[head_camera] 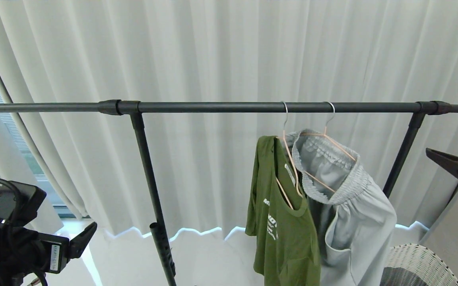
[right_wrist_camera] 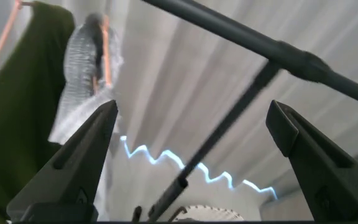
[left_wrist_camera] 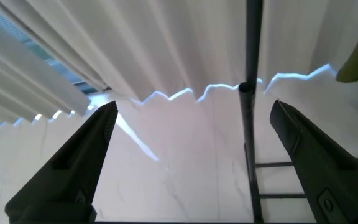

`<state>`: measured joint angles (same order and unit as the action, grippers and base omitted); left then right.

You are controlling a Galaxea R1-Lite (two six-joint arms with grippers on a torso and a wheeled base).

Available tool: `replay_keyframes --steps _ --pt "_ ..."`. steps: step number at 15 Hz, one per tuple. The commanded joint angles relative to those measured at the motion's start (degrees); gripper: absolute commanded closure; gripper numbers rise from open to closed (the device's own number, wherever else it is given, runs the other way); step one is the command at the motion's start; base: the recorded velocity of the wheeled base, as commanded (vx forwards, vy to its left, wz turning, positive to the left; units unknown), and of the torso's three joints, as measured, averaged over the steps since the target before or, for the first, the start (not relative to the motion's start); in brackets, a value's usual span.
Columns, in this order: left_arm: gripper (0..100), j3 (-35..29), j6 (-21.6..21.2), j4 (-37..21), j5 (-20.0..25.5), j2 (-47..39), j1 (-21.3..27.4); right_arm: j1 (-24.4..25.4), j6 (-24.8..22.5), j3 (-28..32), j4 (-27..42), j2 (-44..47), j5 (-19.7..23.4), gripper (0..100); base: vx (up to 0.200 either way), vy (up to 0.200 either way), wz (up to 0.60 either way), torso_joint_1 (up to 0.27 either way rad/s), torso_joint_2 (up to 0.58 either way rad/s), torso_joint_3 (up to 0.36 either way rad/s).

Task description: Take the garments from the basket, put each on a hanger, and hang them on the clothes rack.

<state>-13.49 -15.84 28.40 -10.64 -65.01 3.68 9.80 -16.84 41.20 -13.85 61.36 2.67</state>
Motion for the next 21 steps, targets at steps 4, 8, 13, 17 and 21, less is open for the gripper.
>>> replay_keyframes --steps 4,8,13,17,21 --pt "0 0.66 0.02 -0.02 -0.26 1.82 -1.22 -3.12 -0.04 -2.0 -0.13 -1.33 -0.38 0 -0.2 0.0 0.0 0.0 0.0 0.004" --pt "0 1.81 0.02 -0.02 -0.26 3.75 -3.59 -9.19 -0.04 -3.41 -0.21 -1.41 -0.21 0 -0.2 0.0 0.0 0.002 0.0 0.005" --pt "0 8.57 -0.07 -0.1 -2.01 12.89 -3.77 -11.91 -0.04 -10.62 -0.39 -5.98 -0.3 0 -0.2 0.0 0.0 0.001 0.0 0.004" --pt "0 13.49 -0.07 -1.77 -7.99 26.87 -3.77 -15.34 -0.13 -16.16 -0.39 -11.35 -0.38 0 -0.05 0.0 0.0 0.001 0.0 0.002" --pt "0 13.49 0.19 -13.46 -8.69 46.03 -3.77 -17.89 -0.22 -21.08 -0.13 -18.73 -0.38 0 0.0 0.0 0.0 0.0 0.0 0.0"
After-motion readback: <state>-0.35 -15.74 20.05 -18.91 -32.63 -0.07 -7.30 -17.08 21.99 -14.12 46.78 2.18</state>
